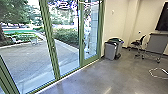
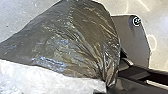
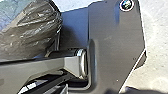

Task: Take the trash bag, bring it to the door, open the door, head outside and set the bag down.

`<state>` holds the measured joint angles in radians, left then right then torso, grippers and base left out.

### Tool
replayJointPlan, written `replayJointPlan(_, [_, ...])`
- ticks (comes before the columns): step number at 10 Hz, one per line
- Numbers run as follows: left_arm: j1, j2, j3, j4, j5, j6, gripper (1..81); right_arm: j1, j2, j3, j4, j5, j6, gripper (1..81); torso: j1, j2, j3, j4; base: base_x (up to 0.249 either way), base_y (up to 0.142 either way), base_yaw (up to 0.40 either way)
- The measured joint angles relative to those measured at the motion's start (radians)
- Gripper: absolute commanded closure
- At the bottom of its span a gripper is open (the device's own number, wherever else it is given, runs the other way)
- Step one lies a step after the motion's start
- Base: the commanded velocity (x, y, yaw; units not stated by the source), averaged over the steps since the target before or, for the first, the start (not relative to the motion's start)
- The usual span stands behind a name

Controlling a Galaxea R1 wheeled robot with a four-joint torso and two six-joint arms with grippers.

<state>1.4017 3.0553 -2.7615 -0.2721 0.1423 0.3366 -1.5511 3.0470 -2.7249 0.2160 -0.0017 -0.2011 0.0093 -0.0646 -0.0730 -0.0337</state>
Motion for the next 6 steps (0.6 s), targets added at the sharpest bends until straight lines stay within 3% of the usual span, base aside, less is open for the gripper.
replayJointPlan(6, [0.0,0.0,0.0,0.0,0.0,0.0,81.1,0.001,0.0,0.0,0.0,0.0,0.0,1.0,0.0,0.0,0.0,0.0,0.158,-0.08,0.0])
